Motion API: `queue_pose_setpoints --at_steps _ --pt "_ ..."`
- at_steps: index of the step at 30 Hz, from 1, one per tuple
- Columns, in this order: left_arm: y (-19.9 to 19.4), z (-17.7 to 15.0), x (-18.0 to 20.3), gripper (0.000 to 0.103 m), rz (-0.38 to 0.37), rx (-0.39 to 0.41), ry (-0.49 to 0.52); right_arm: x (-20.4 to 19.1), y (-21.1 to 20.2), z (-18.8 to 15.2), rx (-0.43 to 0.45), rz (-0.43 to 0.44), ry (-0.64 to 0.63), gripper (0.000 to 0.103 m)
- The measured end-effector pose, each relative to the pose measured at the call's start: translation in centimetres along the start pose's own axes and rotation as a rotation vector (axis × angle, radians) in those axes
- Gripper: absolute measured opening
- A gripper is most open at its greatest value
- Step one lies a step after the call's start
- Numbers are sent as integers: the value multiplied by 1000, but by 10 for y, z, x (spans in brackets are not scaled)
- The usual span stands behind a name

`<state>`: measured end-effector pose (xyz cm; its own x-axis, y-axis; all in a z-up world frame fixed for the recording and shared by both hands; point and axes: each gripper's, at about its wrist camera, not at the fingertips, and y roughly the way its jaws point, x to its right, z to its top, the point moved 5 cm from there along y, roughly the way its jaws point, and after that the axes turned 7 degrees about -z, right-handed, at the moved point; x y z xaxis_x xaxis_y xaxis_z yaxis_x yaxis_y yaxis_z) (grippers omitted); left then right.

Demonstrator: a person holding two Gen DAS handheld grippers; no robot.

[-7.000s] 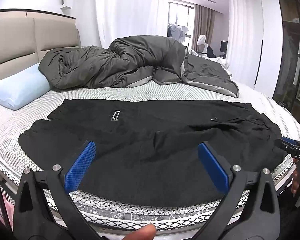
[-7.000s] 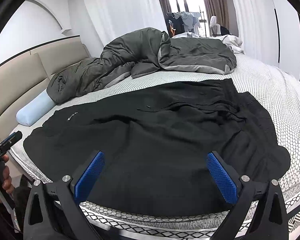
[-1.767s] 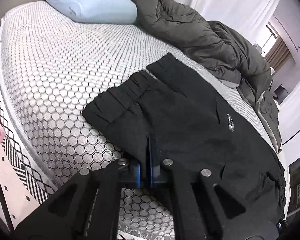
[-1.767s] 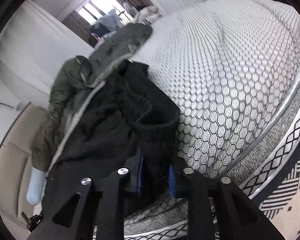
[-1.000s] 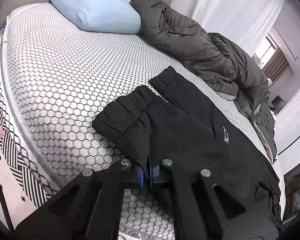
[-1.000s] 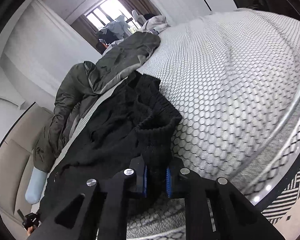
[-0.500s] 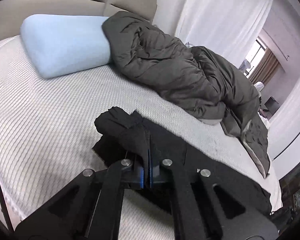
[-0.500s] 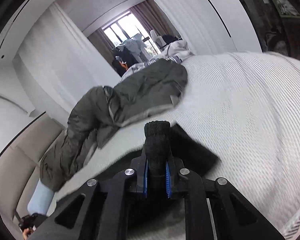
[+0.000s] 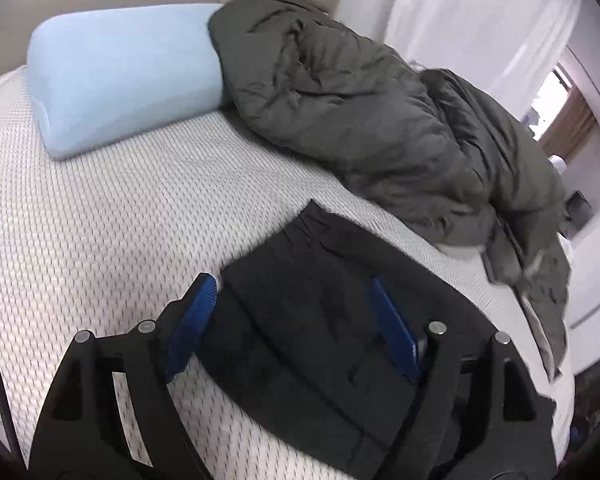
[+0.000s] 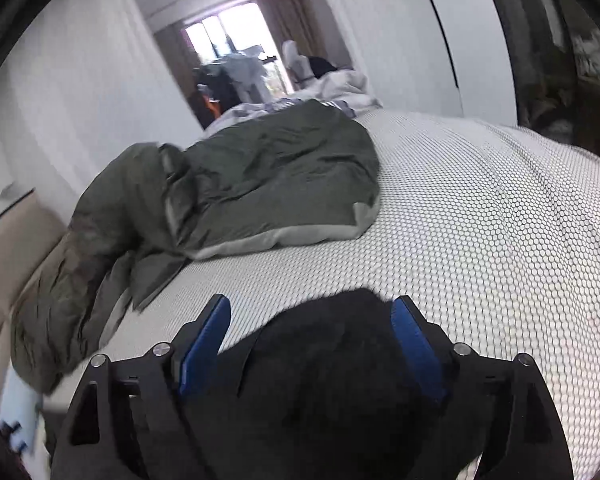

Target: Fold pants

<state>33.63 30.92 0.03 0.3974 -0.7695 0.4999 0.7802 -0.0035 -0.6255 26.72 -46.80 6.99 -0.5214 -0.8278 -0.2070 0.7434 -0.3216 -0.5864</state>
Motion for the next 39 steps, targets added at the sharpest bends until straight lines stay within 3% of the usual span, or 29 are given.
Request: queue_pose_setpoints --at_steps 3,7,10,12,14,16,18,20,22,27,29,33,34,36,39 --pt "-14 -35 15 76 -80 -20 5 -12 -9 -27 -32 65 13 87" --pt "-12 -106 50 76 -193 -92 35 -28 -18 -63 -110 167 28 87" --pt "2 -142 75 70 -230 -132 82 -44 -23 -93 -191 250 -8 87" --pt "19 -161 80 65 -213 -160 88 -50 -25 -112 -231 271 -45 87" --pt "36 -170 80 54 -195 -193 61 -44 -35 -138 -243 272 -81 87" --pt "53 -176 81 50 -197 -208 42 -44 -36 -151 -258 277 -110 87" --pt "69 -176 78 32 -163 -207 24 -47 -34 -160 -273 281 -136 87" --pt "75 -173 75 7 -168 -191 2 -47 -32 -163 -270 281 -148 87" --pt "76 -171 73 1 -174 -174 -22 -47 -29 -163 -277 291 -132 87" --pt "26 -152 84 0 -204 -30 61 -40 -30 -159 -266 292 -128 87" --pt "11 -154 88 0 -179 0 119 -35 -30 -159 -270 287 -119 87" --pt "43 -175 64 1 -60 -154 102 -30 -33 -157 -269 277 -107 87" --pt "48 -177 60 1 -64 -176 81 -30 -34 -157 -266 274 -105 87" --pt "42 -173 60 2 -88 -169 57 -29 -35 -156 -261 272 -100 87" --pt "20 -160 57 21 -106 -103 43 -26 -37 -155 -254 268 -88 87"
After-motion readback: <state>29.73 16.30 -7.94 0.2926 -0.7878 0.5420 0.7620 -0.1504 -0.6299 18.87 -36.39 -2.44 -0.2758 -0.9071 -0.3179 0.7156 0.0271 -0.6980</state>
